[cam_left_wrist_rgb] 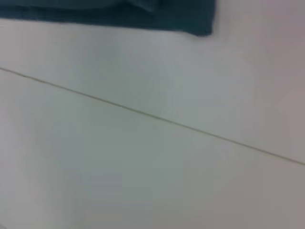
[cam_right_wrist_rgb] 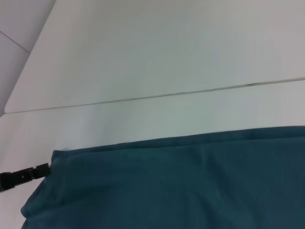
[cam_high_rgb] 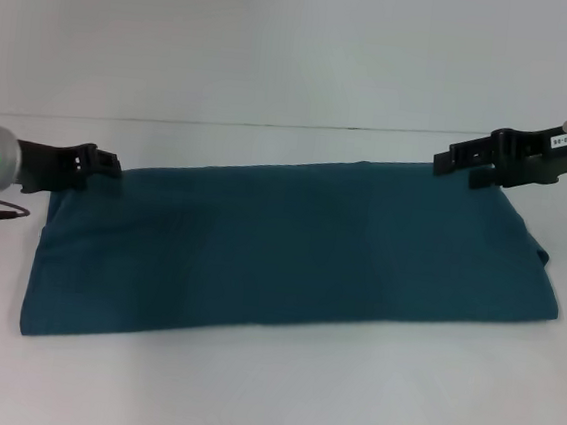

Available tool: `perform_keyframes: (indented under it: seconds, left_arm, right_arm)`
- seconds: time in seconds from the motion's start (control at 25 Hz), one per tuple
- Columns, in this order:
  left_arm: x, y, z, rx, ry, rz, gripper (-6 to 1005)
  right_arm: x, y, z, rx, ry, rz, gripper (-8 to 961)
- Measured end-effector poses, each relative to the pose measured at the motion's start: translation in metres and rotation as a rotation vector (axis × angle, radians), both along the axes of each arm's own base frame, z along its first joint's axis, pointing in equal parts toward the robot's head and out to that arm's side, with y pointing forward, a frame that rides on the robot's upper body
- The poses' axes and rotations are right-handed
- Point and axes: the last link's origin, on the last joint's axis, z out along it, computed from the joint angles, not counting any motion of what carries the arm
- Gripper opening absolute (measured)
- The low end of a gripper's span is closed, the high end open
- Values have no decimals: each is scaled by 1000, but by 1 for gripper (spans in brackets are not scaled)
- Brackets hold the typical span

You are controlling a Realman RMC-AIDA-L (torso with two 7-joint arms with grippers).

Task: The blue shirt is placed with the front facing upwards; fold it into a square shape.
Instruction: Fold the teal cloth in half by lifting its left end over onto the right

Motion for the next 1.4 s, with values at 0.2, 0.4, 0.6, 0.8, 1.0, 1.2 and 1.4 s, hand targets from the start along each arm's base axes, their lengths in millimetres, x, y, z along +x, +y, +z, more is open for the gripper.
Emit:
perform_keyframes:
  seconds: [0.2,0.4,0.6,0.8,1.0,1.2,1.4]
  left_arm:
    - [12,-15,14,-77,-53,-48,529]
    - [14,-33,15,-193,-79,-48,529]
    - [-5,-36,8,-175,-103,48,533]
    - [-20,-36,8,-122,-92,84,533]
    - [-28,-33,9,-74,-72,99,533]
    - [-33,-33,7,-54,-59,108,534]
    - [-35,-32,9,-41,-52,108,534]
  right_arm:
    - [-3,2,1,1,-7,14,743]
    - [-4,2,0,-1,-13,27,743]
    - [-2,1,0,3,-15,24,743]
    - [-1,1,0,5,-10,19,743]
    - [1,0,-2,1,-6,12,742]
    - [1,-1,-2,0,-5,10,742]
    - [1,-1,-2,-1,-3,8,742]
